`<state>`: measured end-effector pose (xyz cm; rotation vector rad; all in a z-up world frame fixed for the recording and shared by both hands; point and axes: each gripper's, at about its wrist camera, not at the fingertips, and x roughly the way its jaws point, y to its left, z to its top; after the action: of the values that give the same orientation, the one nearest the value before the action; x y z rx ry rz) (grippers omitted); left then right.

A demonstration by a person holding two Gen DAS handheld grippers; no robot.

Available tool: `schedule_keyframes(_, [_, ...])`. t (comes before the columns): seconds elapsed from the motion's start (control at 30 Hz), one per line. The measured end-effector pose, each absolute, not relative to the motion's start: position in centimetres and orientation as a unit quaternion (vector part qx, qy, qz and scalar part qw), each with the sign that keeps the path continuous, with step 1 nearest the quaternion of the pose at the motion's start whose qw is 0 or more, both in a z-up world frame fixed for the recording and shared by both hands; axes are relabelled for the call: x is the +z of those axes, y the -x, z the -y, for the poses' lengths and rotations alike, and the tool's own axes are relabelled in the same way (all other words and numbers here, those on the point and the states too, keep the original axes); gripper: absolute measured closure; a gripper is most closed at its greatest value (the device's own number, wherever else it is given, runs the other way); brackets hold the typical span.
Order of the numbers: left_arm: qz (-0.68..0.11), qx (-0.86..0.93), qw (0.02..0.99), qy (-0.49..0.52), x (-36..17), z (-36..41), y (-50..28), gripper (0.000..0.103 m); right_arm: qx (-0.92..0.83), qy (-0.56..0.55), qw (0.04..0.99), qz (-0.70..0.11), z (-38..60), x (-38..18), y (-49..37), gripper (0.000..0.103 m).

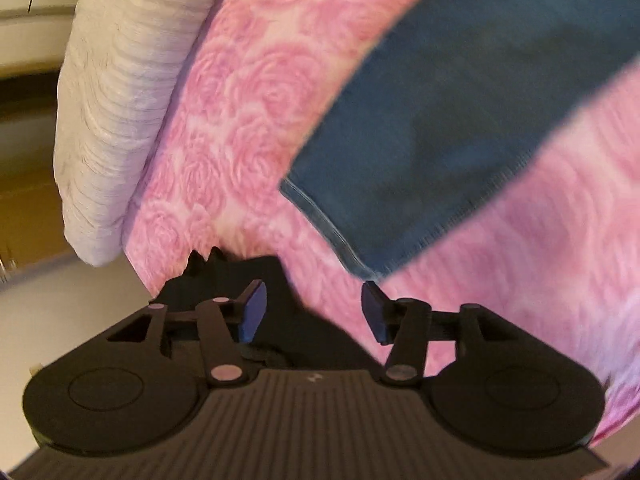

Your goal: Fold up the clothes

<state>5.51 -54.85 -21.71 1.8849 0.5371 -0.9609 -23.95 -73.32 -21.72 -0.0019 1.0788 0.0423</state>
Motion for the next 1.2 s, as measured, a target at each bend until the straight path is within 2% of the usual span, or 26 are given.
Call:
schedule_keyframes(0.17, [-0.152, -0.420, 0.434, -0.782, -25.3, 49.6, -3.7, 0.055, 0.038, -0.013, 0.861, -0.507, 68.1, -21.4, 23.5, 0.051])
schedule_keyframes(0.27, [-0.105, -0.431, 0.435, -0.783, -28.1, 47.8, -3.7, 0.064, 0.049, -0.011, 0.859, -0.509, 64.2, -21.4, 22.6, 0.051])
schedule_keyframes(0.53, [0.047, -0.473, 0.426, -0.770, -36.0, 45.8, -8.4, 0.070, -0.007, -0.007, 0.845, -0.535, 54.1, -23.1, 19.4, 0.051])
schedule_keyframes(0.6, [0.078, -0.490, 0.409, -0.766, -37.4, 45.4, -9.5, 0.081, -0.028, -0.021, 0.840, -0.542, 51.6, -23.9, 17.8, 0.051])
schedule_keyframes(0.63, [0.088, -0.501, 0.400, -0.762, -37.7, 45.2, -10.0, 0.093, -0.037, -0.030, 0.837, -0.545, 50.4, -24.3, 16.9, 0.051])
schedule_keyframes(0.73, [0.104, -0.532, 0.403, -0.738, -37.1, 44.4, -12.2, 0.098, -0.046, -0.038, 0.832, -0.551, 47.1, -25.2, 14.0, 0.051])
schedule_keyframes(0.8, [0.103, -0.538, 0.426, -0.720, -36.1, 44.1, -13.9, 0.098, -0.038, -0.032, 0.831, -0.554, 45.2, -25.5, 12.2, 0.051])
schedule_keyframes(1.03, [0.095, -0.554, 0.393, -0.728, -36.6, 44.4, -14.2, 0.096, -0.047, -0.038, 0.820, -0.569, 43.8, -27.1, 9.6, 0.051])
schedule_keyframes(1.1, [0.086, -0.555, 0.390, -0.730, -35.9, 44.5, -14.4, 0.092, -0.064, -0.052, 0.821, -0.565, 44.4, -26.8, 9.9, 0.051])
schedule_keyframes(1.13, [0.082, -0.555, 0.388, -0.732, -35.5, 44.6, -14.5, 0.082, -0.071, -0.055, 0.821, -0.564, 44.8, -26.6, 10.2, 0.051])
schedule_keyframes(1.17, [0.069, -0.558, 0.390, -0.730, -34.9, 44.5, -14.6, 0.078, -0.078, -0.056, 0.821, -0.563, 45.3, -26.5, 10.7, 0.051])
schedule_keyframes(1.2, [0.053, -0.562, 0.393, -0.726, -34.1, 44.4, -14.7, 0.078, -0.087, -0.057, 0.820, -0.563, 45.8, -26.4, 11.3, 0.051])
